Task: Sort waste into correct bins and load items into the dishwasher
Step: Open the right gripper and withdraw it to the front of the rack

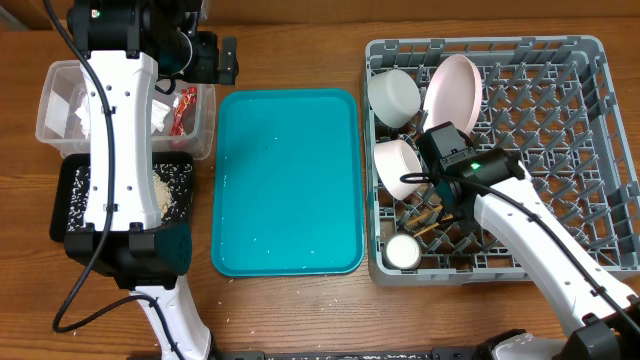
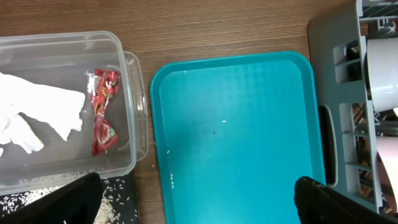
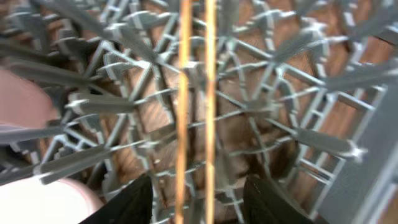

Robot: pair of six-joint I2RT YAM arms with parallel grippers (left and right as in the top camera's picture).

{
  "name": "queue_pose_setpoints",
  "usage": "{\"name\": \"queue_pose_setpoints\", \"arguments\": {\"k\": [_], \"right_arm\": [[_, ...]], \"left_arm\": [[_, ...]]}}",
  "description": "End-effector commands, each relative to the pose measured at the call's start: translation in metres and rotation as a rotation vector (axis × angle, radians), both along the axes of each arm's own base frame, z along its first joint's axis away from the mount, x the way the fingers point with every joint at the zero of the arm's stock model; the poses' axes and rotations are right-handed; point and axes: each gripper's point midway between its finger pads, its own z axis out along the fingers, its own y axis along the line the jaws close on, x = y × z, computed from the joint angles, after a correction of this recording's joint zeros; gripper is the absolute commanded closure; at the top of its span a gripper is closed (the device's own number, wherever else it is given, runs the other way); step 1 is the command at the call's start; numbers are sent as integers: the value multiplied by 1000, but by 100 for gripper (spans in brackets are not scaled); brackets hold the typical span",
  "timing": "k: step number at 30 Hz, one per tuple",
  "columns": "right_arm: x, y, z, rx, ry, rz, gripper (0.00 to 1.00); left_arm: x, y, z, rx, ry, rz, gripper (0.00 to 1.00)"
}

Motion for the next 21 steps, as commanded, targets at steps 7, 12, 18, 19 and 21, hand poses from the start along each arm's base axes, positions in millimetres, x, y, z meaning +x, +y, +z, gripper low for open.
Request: {"name": "queue_pose_setpoints", "arguments": {"k": [7, 12, 18, 19, 21], "right_arm": [[35, 21, 51, -49, -50, 439, 38], [39, 60, 139, -8, -188, 772, 0], [27, 68, 175, 54, -270, 809, 0], [24, 67, 172, 53, -253, 810, 0], [23, 60, 171, 19, -233, 803, 0]], "left_arm": [[1, -2, 8, 2, -25, 0, 0], [1, -2, 8, 2, -25, 1, 0], [1, -2, 8, 2, -25, 1, 0], [1, -2, 8, 2, -25, 1, 0], [1, -2, 8, 2, -25, 1, 0]]}}
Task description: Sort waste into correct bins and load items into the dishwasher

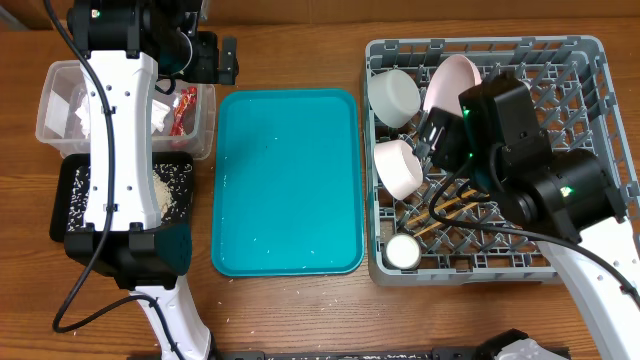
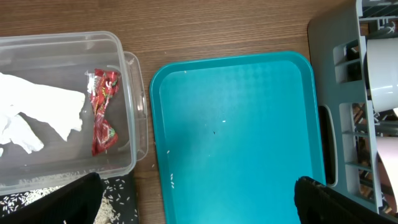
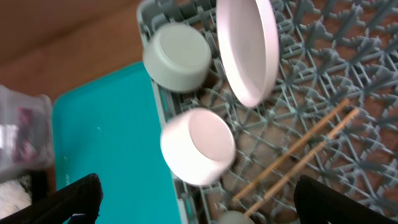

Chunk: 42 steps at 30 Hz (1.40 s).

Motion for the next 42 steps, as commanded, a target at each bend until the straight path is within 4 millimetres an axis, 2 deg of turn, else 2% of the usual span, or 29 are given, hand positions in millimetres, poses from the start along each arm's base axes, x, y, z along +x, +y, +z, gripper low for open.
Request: {"name": "queue_pose_setpoints", "arguments": {"k": [1, 5, 7, 10, 13, 15, 18, 20, 21, 28, 34, 42], "right_arm": [[-2, -3, -3, -37, 19, 20, 0], [8, -5, 8, -29, -49, -7, 0], [23, -11, 23, -29, -138, -47, 0], [35, -23, 45, -10, -256, -65, 0], [37, -34, 60, 36, -369, 0, 0], [30, -48, 60, 61, -421, -3, 0], [11, -74, 46, 51, -499, -61, 0], [0, -82, 37, 26, -556, -61, 0], [-11, -88, 26, 9, -612, -48, 0], [-47, -100, -26, 7, -777, -60, 0], [-54, -93, -62, -39, -891, 12, 0], [-58, -94, -90, -44, -976, 7, 0]], "left_arm": [[1, -2, 8, 2, -25, 1, 0], [1, -2, 8, 2, -25, 1, 0], [1, -2, 8, 2, -25, 1, 0], [1, -2, 8, 2, -25, 1, 0], [1, -2, 8, 2, -25, 1, 0], [1, -2, 8, 2, -25, 1, 0], [1, -2, 8, 2, -25, 1, 0], [1, -2, 8, 2, -25, 1, 0], [1, -2, 8, 2, -25, 0, 0], [1, -2, 8, 2, -25, 1, 0], [1, -2, 8, 2, -25, 1, 0], [1, -2, 8, 2, -25, 1, 0]]}}
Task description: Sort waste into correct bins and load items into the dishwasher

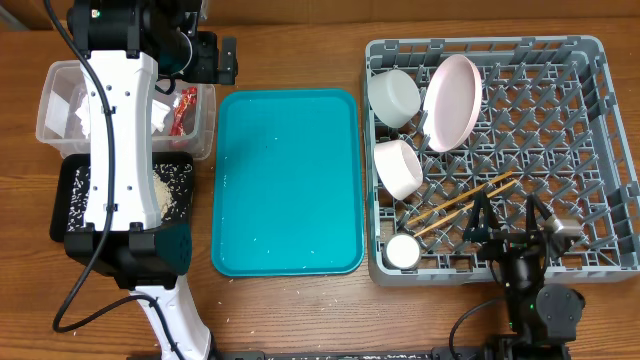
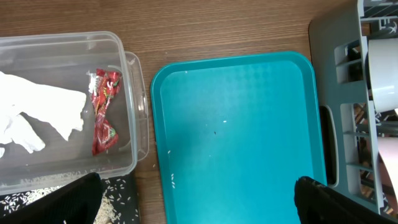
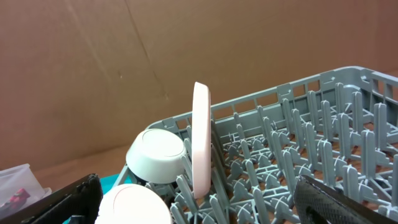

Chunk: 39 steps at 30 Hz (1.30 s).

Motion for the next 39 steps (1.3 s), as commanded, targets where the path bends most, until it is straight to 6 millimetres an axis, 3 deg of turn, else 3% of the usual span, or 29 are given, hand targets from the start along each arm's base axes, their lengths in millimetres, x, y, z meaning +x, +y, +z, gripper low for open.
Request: {"name": "queue_pose_setpoints", "arguments": {"k": [1, 8, 31, 35, 37, 39], "right_arm": [[-3, 0, -8, -12, -38, -2, 0], [-2, -1, -32, 2, 42, -2, 0], [-2, 0, -32, 2, 43, -2, 0], [-2, 0, -32, 2, 43, -2, 0], [-2, 0, -32, 2, 44, -2, 0], [-2, 0, -32, 2, 43, -2, 0]], "left_arm": [[1, -3, 8, -1, -24, -1, 0], [1, -3, 8, -1, -24, -1, 0], [1, 2, 9, 21, -29, 11, 0], [7, 7, 26, 43, -108, 10, 0], [25, -9, 55, 8, -269, -86, 0], [31, -18, 67, -13, -350, -130, 0]]}}
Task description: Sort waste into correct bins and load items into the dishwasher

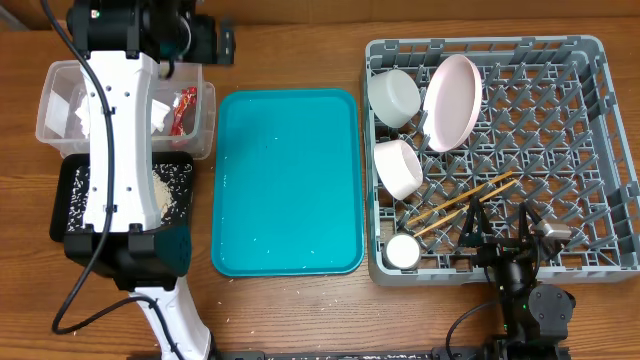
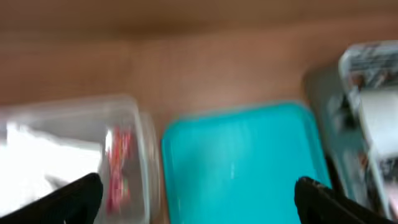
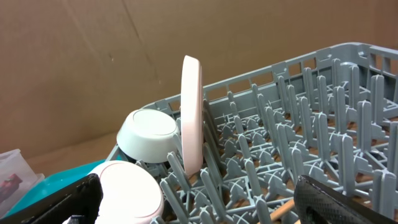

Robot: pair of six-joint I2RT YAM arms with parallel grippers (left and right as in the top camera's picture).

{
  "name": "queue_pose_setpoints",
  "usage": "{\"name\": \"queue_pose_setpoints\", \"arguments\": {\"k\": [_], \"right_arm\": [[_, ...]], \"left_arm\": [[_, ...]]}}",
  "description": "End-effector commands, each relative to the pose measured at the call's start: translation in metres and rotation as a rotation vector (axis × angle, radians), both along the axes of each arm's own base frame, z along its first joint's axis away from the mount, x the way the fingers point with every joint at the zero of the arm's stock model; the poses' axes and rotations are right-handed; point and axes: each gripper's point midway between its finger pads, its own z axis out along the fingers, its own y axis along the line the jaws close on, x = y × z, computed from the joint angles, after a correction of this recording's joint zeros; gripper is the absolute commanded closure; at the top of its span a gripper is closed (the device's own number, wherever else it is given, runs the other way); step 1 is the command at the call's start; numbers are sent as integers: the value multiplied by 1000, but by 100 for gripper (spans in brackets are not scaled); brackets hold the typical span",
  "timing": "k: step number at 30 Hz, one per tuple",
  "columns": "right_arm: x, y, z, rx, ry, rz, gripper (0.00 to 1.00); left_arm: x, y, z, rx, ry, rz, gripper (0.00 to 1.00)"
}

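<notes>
The grey dish rack [image 1: 590, 60] holds an upright pink plate [image 1: 450, 90], an upturned white bowl [image 1: 392, 97], a pink-white bowl [image 1: 398, 168], a small white cup [image 1: 403, 252] and a pair of wooden chopsticks [image 1: 460, 205]. At the rack's front edge my right gripper [image 1: 500, 226] stands open and empty, looking across the plate [image 3: 191, 112] and the chopsticks [image 3: 285, 211]. My left gripper [image 1: 222, 40] is open and empty above the far left of the teal tray [image 1: 288, 180]; its wrist view is blurred. A red wrapper [image 1: 183, 110] lies in the clear bin [image 1: 50, 120].
White paper [image 1: 75, 105] also lies in the clear bin. A black container [image 1: 178, 185] with rice sits in front of it, partly hidden by the left arm. Only specks remain on the tray [image 2: 242, 162]. The rack's right half holds nothing.
My left gripper has shifted toward the table's far edge, and its view is now blurred. The right gripper sits slightly lower at the rack's front edge. Nothing else moved.
My right gripper was low in the rack with the chopsticks between its open fingers. Then it was high above the rack, the chopsticks lying on the grid. Then it was back at the rack's front edge, empty. The left gripper stayed still until now.
</notes>
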Motion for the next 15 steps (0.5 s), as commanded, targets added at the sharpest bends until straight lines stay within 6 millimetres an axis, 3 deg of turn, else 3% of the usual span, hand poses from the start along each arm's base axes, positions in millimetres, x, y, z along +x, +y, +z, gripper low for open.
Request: {"name": "queue_pose_setpoints", "arguments": {"k": [1, 5, 15], "right_arm": [[0, -1, -2, -1, -5, -2, 0], [0, -1, -2, -1, -5, -2, 0], [0, -1, -2, -1, -5, -2, 0]], "left_arm": [[-6, -20, 44, -19, -192, -117, 0], [-12, -22, 37, -17, -284, -121, 0], [-102, -13, -46, 25, -508, -112, 0]]}}
